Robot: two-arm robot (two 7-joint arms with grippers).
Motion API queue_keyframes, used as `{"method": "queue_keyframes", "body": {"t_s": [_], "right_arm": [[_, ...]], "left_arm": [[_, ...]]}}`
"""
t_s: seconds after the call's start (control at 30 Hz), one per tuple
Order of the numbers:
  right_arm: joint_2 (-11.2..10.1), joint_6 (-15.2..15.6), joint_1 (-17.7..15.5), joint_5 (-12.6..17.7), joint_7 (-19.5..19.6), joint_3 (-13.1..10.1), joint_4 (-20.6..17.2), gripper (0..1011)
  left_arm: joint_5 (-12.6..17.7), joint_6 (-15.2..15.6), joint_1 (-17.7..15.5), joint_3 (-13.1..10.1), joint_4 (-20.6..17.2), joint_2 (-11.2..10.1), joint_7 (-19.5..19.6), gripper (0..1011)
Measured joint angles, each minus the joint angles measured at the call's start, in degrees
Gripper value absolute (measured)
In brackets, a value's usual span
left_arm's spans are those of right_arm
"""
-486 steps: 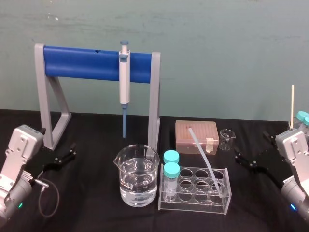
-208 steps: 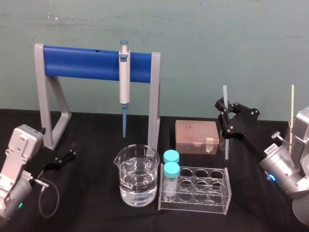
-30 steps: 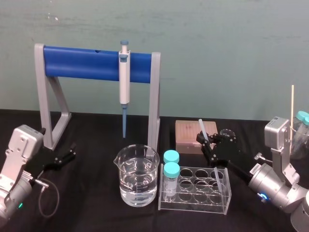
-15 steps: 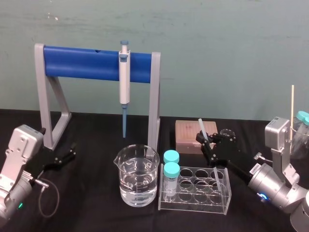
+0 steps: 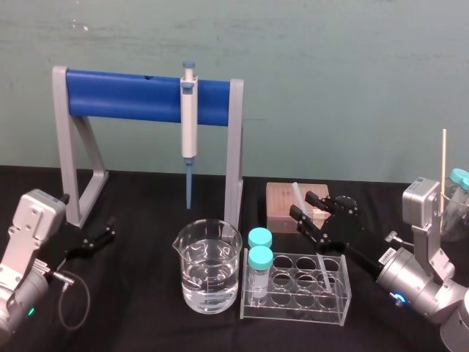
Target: Pick up the stirring rod with one hand, then place it down.
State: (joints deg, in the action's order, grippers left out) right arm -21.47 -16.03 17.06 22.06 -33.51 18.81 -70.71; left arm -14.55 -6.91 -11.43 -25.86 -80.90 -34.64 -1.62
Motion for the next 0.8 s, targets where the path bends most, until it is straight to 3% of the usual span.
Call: {"method": "queue_keyframes", "body": {"t_s": [0.07,0.63,0.8], "right_arm": [[0.00,-0.01,0.00,0.01,-0.01,0.00,0.00,488],[0.00,-0.07,0.00,0.02,-0.05,0.00,0.00,990],[0.00,-0.07,0.00,0.02,-0.05,0.00,0.00,1003]], "left_arm": [[0.00,0.00,0.00,0.00,0.00,0.00,0.00,1000],[0.00,0.00,0.00,0.00,0.00,0.00,0.00,1000],[0.00,0.00,0.00,0.00,0.00,0.00,0.00,1000]]}}
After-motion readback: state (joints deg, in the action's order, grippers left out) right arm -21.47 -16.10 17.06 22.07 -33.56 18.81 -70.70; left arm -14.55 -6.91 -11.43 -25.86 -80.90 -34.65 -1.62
